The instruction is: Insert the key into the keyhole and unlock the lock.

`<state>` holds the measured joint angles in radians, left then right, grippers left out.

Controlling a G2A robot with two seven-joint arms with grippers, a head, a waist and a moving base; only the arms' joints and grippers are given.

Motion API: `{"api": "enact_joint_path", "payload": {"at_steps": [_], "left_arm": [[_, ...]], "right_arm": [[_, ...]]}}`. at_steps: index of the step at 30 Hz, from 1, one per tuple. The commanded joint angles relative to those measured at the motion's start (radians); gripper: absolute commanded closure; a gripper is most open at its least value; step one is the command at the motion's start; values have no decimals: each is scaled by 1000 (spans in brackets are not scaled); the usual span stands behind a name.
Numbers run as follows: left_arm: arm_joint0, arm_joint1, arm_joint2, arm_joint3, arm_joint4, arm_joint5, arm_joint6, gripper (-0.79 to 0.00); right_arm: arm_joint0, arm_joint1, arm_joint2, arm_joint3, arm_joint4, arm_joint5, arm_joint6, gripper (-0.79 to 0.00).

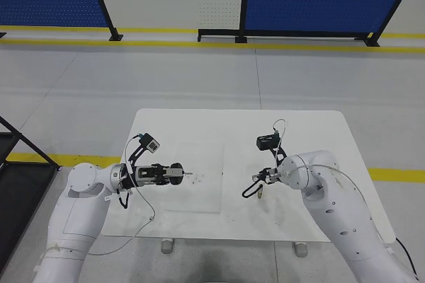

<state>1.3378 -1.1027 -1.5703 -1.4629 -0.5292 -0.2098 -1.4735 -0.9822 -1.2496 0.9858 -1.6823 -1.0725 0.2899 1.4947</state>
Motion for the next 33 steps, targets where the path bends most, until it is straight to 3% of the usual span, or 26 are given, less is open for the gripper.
{"api": "enact_joint_path", "payload": {"at_steps": [1, 5, 13, 23, 33], "left_arm": [[0, 0, 0, 0, 0, 0, 0, 0], [0, 0, 0, 0, 0, 0, 0, 0], [0, 0, 0, 0, 0, 0, 0, 0], [0, 0, 0, 0, 0, 0, 0, 0], [0, 0, 0, 0, 0, 0, 0, 0]], "right_arm": [[-6, 0, 0, 1, 6, -4, -18, -785], [16, -9, -15, 52, 71, -11, 41, -785], [149, -40, -88, 250, 202, -6, 41, -785], [260, -80, -180, 475, 235, -5, 41, -785], [274, -106, -224, 541, 241, -4, 40, -785]]}}
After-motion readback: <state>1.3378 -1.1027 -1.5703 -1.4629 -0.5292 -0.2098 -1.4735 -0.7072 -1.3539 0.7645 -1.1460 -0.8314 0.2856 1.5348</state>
